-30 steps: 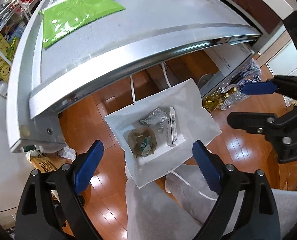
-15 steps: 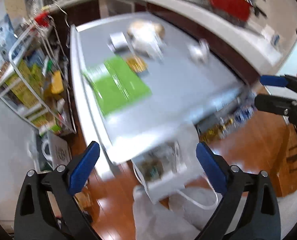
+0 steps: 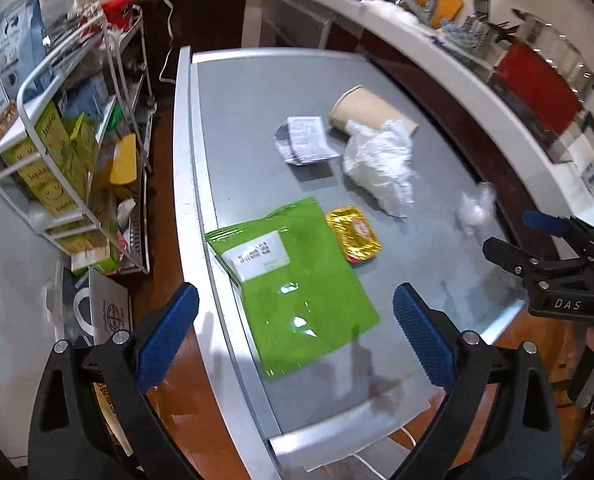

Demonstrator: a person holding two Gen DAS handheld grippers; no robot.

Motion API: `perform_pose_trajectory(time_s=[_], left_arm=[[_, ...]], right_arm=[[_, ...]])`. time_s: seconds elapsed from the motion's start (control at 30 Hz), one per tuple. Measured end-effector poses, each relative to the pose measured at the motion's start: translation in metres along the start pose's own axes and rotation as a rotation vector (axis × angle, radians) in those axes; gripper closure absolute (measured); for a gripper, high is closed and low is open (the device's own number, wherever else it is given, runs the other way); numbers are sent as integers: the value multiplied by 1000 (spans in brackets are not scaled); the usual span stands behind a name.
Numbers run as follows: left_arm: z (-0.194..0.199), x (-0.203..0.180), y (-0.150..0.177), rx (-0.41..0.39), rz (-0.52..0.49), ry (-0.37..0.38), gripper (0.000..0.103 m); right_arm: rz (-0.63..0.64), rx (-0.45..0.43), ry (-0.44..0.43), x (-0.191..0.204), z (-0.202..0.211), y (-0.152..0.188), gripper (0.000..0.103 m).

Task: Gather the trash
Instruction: 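Raise both tools back over the counter toward the remaining trash, then grasp the green packet with the left tool while the right tool grasps the clear plastic bag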

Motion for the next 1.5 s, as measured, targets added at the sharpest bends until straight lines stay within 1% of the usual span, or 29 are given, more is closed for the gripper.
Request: perform_pose_trajectory(time_s=[0.07, 0.17, 0.3, 0.4, 0.53, 0.57, 0.6, 0.67, 0.7, 0.73, 0.8, 0.83, 0.87, 0.9, 0.97, 1.03, 1.1, 1.13, 1.17, 1.23, 1.3, 1.43, 1.47, 1.5], left_arm=[[-11, 5, -2, 12, 13, -11, 5], [-24, 8, -4, 31, 12, -12, 5], [-36, 0, -6, 54, -37, 20, 5], [-40, -4, -11, 55, -63, -28, 5], [-51, -5, -12, 65, -56, -106, 5], [-53, -5, -12, 68, -59, -121, 5], [-55, -7, -12, 69, -64, -121, 5], [-58, -17, -13, 68, -101, -73, 5], [-60, -25, -13, 69, -143, -38, 5], [-62, -30, -12, 73, -188, -25, 5], [-65, -41, -6, 86, -324, -53, 5], [-64, -45, -4, 85, -366, -52, 5], [-61, -45, -2, 76, -378, -55, 5], [-56, -44, -3, 62, -375, -61, 5], [-46, -38, -4, 48, -318, -40, 5], [-39, -30, -2, 52, -212, 17, 5], [-39, -23, 2, 68, -129, 65, 5], [-41, -22, 5, 78, -94, 88, 5], [-43, -21, 6, 85, -78, 95, 5], [-48, -21, 8, 100, -69, 93, 5], [-52, -25, 9, 103, -87, 88, 5], [-62, -36, 17, 115, -154, 24, 5], [-62, -38, 19, 106, -171, 11, 5], [-64, -37, 17, 104, -181, 2, 5]], right_arm=[[-26, 26, -1, -1, -13, -4, 4], [-35, 44, 27, -2, -27, -8, 4], [-62, 60, 40, -5, -38, -12, 4], [-81, 61, 50, -9, -44, -16, 5], [-87, 68, 53, -9, -49, -19, 5], [-90, 70, 48, -9, -50, -19, 5], [-92, 72, 42, -9, -51, -18, 5], [-90, 78, 31, -9, -54, -19, 5], [-87, 79, 26, -8, -55, -19, 5], [-83, 79, 19, -8, -56, -19, 5], [-77, 79, 11, -9, -55, -19, 5], [-76, 77, 8, -9, -55, -19, 5], [-78, 76, -4, -9, -54, -18, 5], [-81, 76, -10, -10, -53, -16, 5], [-85, 79, -11, -11, -53, -14, 5], [-87, 78, -15, -12, -54, -13, 5], [-102, 84, -26, -12, -57, -12, 5], [-111, 89, -35, -12, -59, -12, 5], [-120, 94, -41, -12, -61, -12, 5], [-125, 97, -47, -16, -63, -11, 5], [-129, 98, -45, -18, -65, -12, 5], [-152, 104, -82, -18, -68, -10, 5], [-159, 99, -94, -19, -67, -10, 7], [-159, 98, -97, -20, -66, -8, 10]])
Point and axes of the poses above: each gripper's, at about its wrist camera, not at the fingertips, and z roughly against the way its jaws point, x to its left, y to its underside, the point moved 9 cm from there along -z, roughly the way its jaws point, and after that the axes turned 5 degrees about y, right-handed, at the moved point
